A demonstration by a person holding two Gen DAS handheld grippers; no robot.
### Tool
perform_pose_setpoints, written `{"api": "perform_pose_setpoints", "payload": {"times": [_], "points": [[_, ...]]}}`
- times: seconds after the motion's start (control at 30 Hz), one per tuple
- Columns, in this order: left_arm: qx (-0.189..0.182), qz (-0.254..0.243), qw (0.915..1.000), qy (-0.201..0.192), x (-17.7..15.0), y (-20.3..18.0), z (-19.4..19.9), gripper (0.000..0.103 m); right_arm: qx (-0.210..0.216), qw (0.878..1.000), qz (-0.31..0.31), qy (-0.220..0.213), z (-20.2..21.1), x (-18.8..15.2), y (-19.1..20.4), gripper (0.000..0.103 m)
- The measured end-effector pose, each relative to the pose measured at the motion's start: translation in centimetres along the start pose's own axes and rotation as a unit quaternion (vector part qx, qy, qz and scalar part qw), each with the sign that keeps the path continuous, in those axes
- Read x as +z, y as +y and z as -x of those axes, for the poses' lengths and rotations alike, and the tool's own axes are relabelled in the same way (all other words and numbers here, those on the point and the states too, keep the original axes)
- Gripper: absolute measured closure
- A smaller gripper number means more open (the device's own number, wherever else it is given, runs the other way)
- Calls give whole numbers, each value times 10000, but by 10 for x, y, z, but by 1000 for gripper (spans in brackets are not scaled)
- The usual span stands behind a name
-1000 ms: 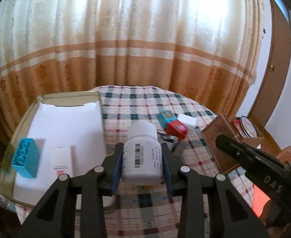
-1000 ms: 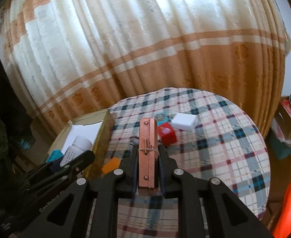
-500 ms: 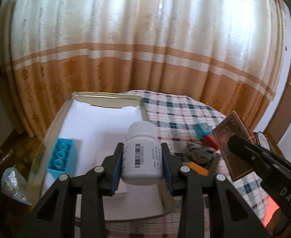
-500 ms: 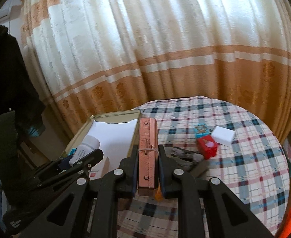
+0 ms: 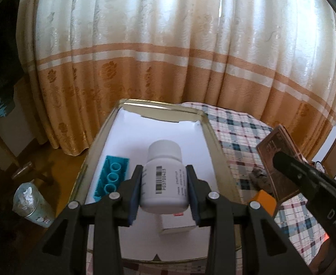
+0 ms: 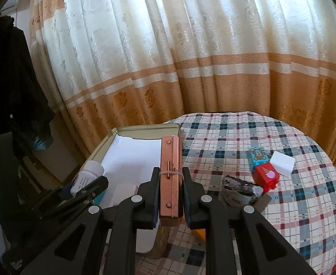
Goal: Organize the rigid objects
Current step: 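Carry the pill bottle with the left gripper while the right carries the rose-gold box to the tray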
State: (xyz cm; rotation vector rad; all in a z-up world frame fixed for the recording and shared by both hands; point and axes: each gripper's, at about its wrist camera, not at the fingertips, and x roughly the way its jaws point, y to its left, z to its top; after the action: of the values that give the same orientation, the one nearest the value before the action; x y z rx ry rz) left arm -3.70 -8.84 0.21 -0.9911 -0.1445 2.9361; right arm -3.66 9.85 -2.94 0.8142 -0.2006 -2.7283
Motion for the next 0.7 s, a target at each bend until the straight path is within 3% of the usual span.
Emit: {"api": "perform_pose_setpoints", "payload": {"times": [0.7], "points": [[104,95,9997,219,-10,21,-12,68,-125,9978,576,318,-58,2,40,84]]}}
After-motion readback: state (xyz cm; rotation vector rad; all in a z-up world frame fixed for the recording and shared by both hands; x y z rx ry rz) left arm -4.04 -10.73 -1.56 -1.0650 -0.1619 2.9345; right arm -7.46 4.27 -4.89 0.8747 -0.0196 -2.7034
